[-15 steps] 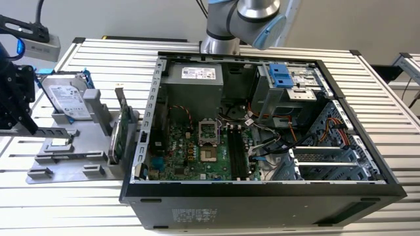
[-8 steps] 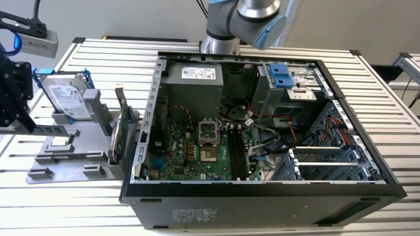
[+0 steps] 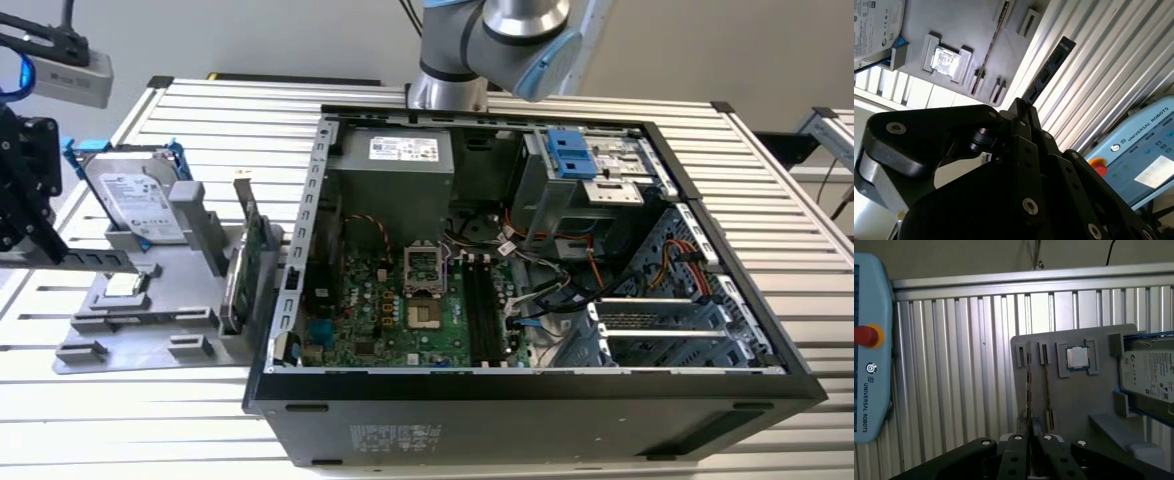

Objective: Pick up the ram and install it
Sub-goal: 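Pick up the ram and move it above insertion slot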

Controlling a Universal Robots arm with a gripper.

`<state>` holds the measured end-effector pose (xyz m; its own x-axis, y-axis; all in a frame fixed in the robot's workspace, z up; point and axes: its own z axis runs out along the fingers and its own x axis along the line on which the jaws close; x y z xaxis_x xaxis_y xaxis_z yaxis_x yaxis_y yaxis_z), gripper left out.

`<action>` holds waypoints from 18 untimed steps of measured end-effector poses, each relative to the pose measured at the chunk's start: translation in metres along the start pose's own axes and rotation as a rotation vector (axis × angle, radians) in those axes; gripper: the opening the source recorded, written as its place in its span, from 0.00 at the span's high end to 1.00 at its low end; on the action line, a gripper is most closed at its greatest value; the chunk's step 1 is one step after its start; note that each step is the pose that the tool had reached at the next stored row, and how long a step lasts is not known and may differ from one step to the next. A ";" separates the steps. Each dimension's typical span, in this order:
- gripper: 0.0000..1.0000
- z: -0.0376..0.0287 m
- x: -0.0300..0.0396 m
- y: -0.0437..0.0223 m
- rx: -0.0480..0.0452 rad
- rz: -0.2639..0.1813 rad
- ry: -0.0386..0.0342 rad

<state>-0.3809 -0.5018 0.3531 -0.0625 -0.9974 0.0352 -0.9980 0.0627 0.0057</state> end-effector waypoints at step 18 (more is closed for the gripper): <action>1.00 -0.0167 0.0006 0.0004 0.0000 0.000 0.0000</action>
<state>-0.3812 -0.5017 0.3698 -0.0625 -0.9974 0.0352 -0.9980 0.0627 0.0057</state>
